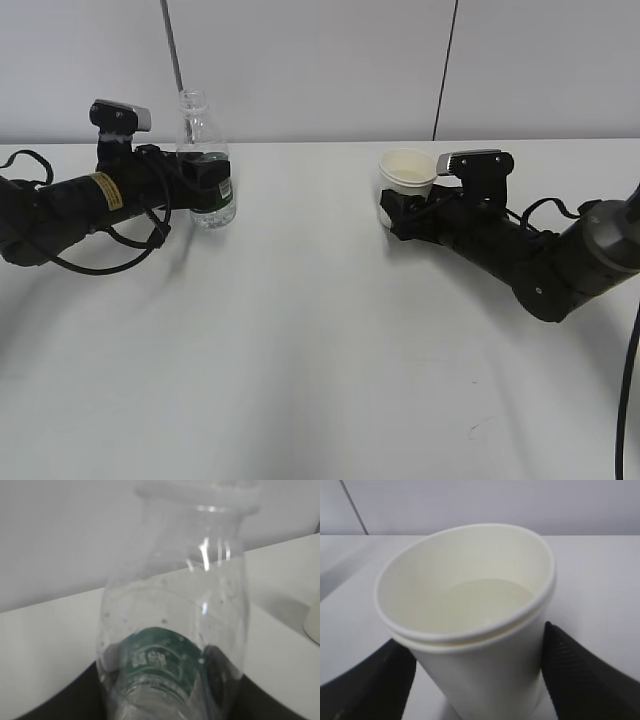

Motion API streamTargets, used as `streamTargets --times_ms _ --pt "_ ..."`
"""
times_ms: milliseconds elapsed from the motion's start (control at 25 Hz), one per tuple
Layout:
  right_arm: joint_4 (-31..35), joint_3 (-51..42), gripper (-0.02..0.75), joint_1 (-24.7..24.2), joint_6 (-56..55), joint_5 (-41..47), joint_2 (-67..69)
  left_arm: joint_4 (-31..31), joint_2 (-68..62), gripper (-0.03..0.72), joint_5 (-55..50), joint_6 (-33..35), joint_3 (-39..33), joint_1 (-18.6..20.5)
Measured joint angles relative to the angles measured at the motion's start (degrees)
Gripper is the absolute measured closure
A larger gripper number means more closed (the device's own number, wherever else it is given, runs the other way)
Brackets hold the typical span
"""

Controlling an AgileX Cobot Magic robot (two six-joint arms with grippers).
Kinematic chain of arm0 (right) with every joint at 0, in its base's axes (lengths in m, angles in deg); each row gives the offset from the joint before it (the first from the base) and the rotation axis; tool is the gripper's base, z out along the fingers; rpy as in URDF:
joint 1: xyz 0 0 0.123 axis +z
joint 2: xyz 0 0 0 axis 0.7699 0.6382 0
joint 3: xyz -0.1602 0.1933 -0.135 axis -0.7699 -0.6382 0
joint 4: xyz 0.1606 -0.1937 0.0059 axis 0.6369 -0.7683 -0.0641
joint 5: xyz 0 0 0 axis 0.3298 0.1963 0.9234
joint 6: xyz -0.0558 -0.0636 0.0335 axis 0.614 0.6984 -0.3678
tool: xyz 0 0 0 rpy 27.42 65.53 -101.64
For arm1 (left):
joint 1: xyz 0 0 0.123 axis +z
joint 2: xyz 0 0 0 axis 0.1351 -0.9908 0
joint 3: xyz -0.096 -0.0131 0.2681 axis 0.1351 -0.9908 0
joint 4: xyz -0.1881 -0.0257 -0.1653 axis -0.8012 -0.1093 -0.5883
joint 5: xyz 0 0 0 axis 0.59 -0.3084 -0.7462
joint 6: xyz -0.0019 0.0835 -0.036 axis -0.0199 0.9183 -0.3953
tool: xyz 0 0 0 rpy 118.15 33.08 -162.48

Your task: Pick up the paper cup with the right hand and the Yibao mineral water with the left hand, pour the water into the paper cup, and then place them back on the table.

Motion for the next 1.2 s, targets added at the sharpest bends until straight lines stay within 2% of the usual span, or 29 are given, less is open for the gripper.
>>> streamTargets --times_ms 440,600,1200 --pt "0.11 -0.13 0.144 0.08 0.0 -0.23 0.0 -0.06 0.0 0.367 0.0 0.0 0.0 0.0" --pt "-0.16 -0.13 0.119 0.08 0.0 -0.23 0.0 -0.06 0.0 0.368 0.0 0.0 0.0 0.0" --pt "-1.14 -0.4 0.111 0.12 -0.04 4.85 -2.51 -0.11 0.0 0.368 0.0 0.0 0.0 0.0"
